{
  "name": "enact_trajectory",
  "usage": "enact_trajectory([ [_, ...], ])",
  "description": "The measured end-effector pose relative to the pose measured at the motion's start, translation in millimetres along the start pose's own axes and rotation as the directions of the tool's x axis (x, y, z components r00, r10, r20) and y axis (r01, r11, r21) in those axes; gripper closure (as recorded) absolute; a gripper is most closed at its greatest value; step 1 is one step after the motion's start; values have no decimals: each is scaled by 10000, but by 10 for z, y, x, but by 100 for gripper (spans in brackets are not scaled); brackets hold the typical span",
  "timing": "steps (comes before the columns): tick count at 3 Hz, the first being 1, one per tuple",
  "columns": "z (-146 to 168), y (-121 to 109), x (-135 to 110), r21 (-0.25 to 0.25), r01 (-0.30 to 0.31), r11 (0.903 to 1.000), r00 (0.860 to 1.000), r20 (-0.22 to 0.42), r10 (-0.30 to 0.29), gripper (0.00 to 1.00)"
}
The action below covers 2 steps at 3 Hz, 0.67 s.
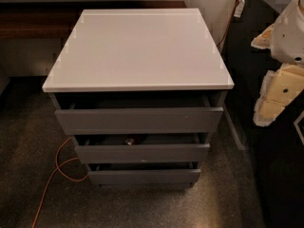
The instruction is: Pick coke can from middle drawer and place on counter
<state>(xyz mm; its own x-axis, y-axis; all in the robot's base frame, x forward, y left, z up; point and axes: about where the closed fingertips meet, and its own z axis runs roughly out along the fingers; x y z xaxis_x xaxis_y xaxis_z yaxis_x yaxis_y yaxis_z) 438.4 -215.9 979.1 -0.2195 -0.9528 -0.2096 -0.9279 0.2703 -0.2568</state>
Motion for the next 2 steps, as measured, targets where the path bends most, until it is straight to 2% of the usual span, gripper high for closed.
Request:
enact_trajectory([
  [2, 107, 67, -103, -103, 198, 9998, 9996, 199, -196, 0],
])
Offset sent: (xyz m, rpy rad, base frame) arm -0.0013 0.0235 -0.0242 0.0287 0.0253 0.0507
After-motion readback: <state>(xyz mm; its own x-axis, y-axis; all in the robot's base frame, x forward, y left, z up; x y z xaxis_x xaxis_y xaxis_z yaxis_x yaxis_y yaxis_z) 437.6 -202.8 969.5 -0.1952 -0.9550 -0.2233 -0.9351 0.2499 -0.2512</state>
